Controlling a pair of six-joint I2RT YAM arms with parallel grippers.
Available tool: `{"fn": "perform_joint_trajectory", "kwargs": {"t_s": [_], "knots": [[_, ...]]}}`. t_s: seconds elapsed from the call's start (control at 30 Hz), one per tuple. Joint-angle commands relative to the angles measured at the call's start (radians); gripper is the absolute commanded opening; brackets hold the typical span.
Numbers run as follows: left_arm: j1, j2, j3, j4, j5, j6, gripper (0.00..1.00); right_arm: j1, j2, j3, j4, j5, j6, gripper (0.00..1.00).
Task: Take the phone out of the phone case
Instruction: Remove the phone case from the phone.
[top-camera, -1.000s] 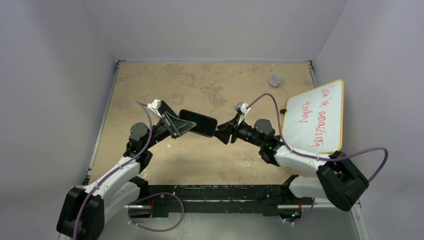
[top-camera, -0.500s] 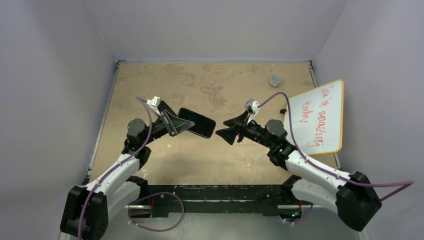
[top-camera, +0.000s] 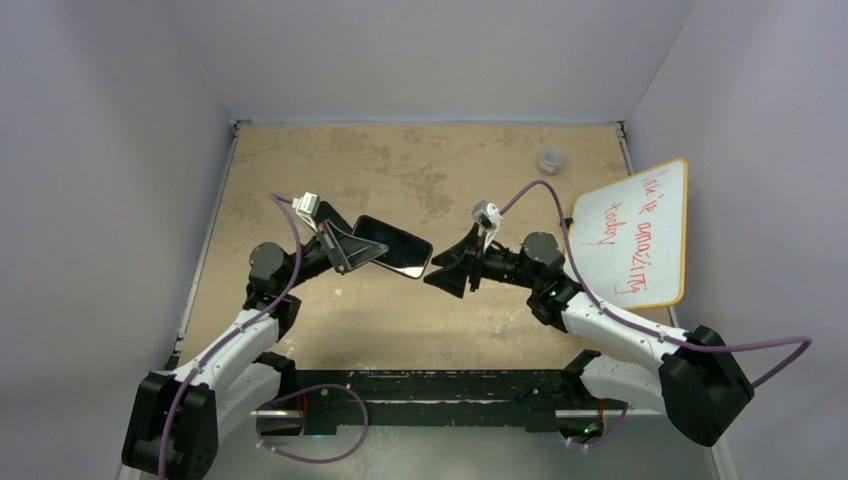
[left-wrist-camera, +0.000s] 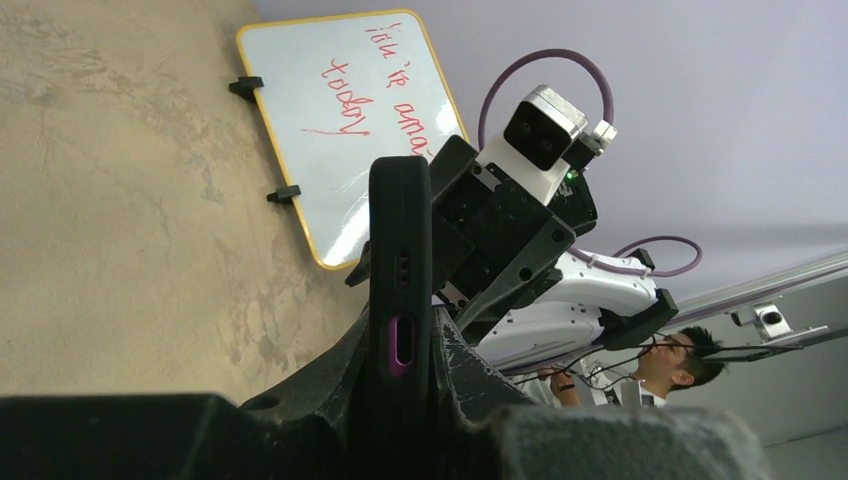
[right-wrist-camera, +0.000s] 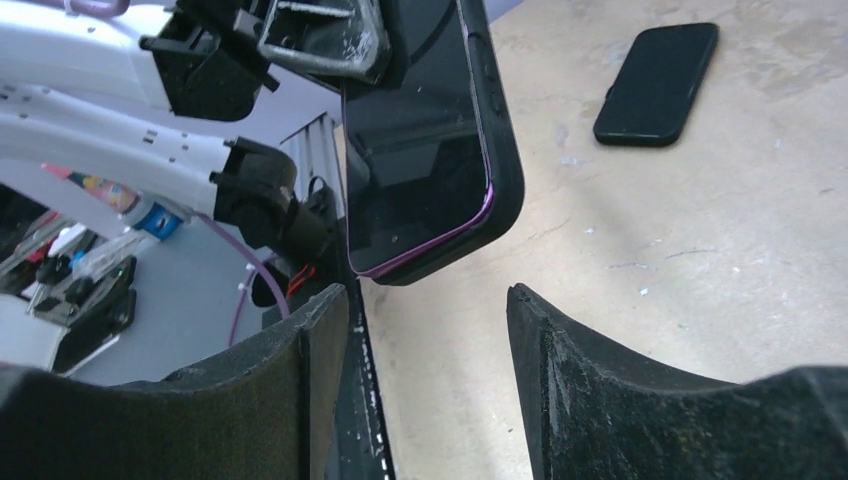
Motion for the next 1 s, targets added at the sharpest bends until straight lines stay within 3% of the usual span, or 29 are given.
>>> {"fn": "perform_joint_trajectory", "kwargs": {"t_s": [0.0, 0.2, 0.37, 0.53, 0.67, 0.83, 0.97], "knots": [[0.006, -0.014, 0.023, 0.108, 0.021, -0.033, 0.0, -0.002, 0.03, 0.036, 0.062, -0.102, -0.058, 0.6], [0.006, -0.021, 0.039, 0.118, 0.069, -0.025, 0.0, -0.002, 0.08, 0.061, 0.096, -0.161, -0.044, 0.56], [0.006, -0.054, 0.099, -0.054, 0.117, 0.11, 0.0, -0.005, 0.023, 0.182, -0.27, -0.156, -0.264, 0.55], [0.007, -0.075, 0.239, -0.376, 0.171, 0.38, 0.0, -0.007, 0.012, 0.304, -0.628, -0.22, -0.503, 0.57], [0.008, -0.065, 0.379, -0.651, 0.215, 0.65, 0.0, -0.006, 0.029, 0.385, -0.822, -0.263, -0.666, 0.57], [0.008, -0.053, 0.508, -0.929, 0.264, 0.891, 0.0, -0.005, 0.036, 0.455, -0.962, -0.205, -0.79, 0.57], [0.005, -0.051, 0.539, -0.965, 0.315, 0.953, 0.0, -0.005, 0.031, 0.467, -0.975, -0.203, -0.865, 0.58]]}}
